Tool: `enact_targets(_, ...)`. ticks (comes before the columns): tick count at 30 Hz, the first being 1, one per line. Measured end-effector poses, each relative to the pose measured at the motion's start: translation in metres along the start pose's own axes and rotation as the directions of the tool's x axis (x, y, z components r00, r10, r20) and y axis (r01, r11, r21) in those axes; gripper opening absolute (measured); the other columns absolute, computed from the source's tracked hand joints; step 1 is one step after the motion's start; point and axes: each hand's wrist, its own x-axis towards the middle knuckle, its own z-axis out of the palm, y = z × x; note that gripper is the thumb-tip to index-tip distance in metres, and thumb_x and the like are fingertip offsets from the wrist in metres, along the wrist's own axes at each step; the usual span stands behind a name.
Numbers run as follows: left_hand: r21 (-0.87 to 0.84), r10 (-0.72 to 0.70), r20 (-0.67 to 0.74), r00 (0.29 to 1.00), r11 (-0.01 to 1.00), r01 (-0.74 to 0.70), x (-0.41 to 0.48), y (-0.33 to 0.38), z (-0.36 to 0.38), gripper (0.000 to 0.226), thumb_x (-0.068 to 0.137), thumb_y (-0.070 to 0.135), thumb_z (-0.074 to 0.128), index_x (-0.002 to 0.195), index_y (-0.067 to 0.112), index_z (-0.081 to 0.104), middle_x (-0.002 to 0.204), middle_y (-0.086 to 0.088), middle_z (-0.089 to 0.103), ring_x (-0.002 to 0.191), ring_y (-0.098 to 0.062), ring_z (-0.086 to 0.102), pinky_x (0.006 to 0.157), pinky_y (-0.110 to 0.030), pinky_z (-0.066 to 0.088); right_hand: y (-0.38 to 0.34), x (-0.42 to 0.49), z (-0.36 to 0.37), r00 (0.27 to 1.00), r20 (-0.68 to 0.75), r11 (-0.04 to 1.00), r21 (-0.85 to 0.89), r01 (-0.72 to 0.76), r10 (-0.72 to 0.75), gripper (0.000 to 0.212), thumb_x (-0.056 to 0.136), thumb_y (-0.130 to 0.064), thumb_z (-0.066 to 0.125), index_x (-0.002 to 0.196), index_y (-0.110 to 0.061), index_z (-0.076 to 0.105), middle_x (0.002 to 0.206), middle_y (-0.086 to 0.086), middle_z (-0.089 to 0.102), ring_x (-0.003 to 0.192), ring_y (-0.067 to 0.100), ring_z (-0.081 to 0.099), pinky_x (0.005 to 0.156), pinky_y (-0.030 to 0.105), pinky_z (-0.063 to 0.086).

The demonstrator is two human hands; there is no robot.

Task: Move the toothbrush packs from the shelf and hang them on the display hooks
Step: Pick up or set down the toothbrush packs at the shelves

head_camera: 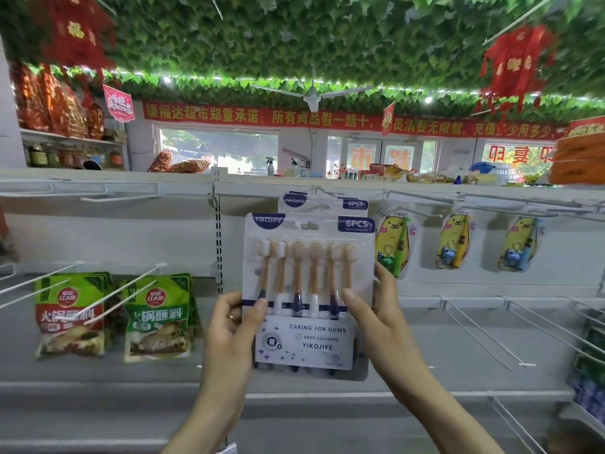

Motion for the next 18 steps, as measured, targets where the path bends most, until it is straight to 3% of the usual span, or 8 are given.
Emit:
enact_targets(2, -0.002, -0.005, 0.037, 0.999, 1.000, 0.005, 0.003, 0.000, 0.015, 0.021, 0.092, 0.033, 0.071, 0.109, 0.022, 0.066, 0.092, -0.001, 0.074, 0.083, -0.017, 0.072, 0.072, -0.035, 0.061, -0.002, 0.006, -0.004, 0.998, -0.062, 1.000, 0.007, 0.017, -0.017, 0.041, 0.104, -0.030, 0.064, 0.141, -0.036, 0.048, 0.133, -0.014, 0.067, 0.126, 0.008, 0.064, 0.109, 0.048, 0.051)
enact_targets(4, 0.000, -0.034, 0.078, 0.996, 0.999, 0.034, 0.007, 0.000, 0.026, 0.019, 0.096, 0.031, 0.067, 0.110, 0.019, 0.065, 0.094, -0.004, 0.074, 0.083, -0.019, 0.074, 0.070, -0.036, 0.063, -0.005, 0.012, -0.008, 0.993, -0.114, 1.000, 0.027, 0.009, -0.006, 0.032, 0.104, -0.023, 0.063, 0.132, -0.034, 0.053, 0.123, -0.015, 0.071, 0.115, 0.010, 0.070, 0.104, 0.051, 0.055)
enact_targets(6, 0.018, -0.054, 0.099, 0.994, 0.998, 0.053, 0.015, -0.001, 0.032, 0.015, 0.101, 0.029, 0.064, 0.111, 0.018, 0.065, 0.095, -0.004, 0.075, 0.085, -0.022, 0.075, 0.072, -0.040, 0.063, -0.006, 0.020, -0.013, 0.990, -0.144, 0.999, 0.043, 0.002, 0.004, 0.030, 0.104, -0.020, 0.062, 0.130, -0.030, 0.052, 0.115, -0.020, 0.072, 0.108, 0.005, 0.071, 0.101, 0.046, 0.058)
enact_targets(9, 0.044, -0.057, 0.093, 0.994, 0.998, 0.053, 0.027, -0.002, 0.040, 0.010, 0.104, 0.026, 0.062, 0.110, 0.018, 0.064, 0.097, -0.004, 0.077, 0.086, -0.019, 0.075, 0.069, -0.030, 0.060, -0.008, 0.032, -0.015, 0.986, -0.164, 0.999, 0.036, -0.005, 0.011, 0.029, 0.104, -0.019, 0.063, 0.128, -0.030, 0.051, 0.111, -0.021, 0.071, 0.103, 0.002, 0.071, 0.095, 0.037, 0.060)
enact_targets(18, 0.169, -0.033, 0.097, 0.995, 0.985, 0.016, 0.056, 0.000, 0.048, 0.013, 0.106, 0.029, 0.060, 0.113, 0.019, 0.062, 0.100, -0.004, 0.076, 0.082, -0.007, 0.074, 0.061, -0.015, 0.053, 0.004, 0.062, -0.016, 0.984, -0.177, 0.999, 0.017, -0.030, 0.032, 0.024, 0.104, -0.021, 0.063, 0.120, -0.035, 0.052, 0.117, -0.013, 0.069, 0.106, 0.005, 0.070, 0.096, 0.038, 0.058)
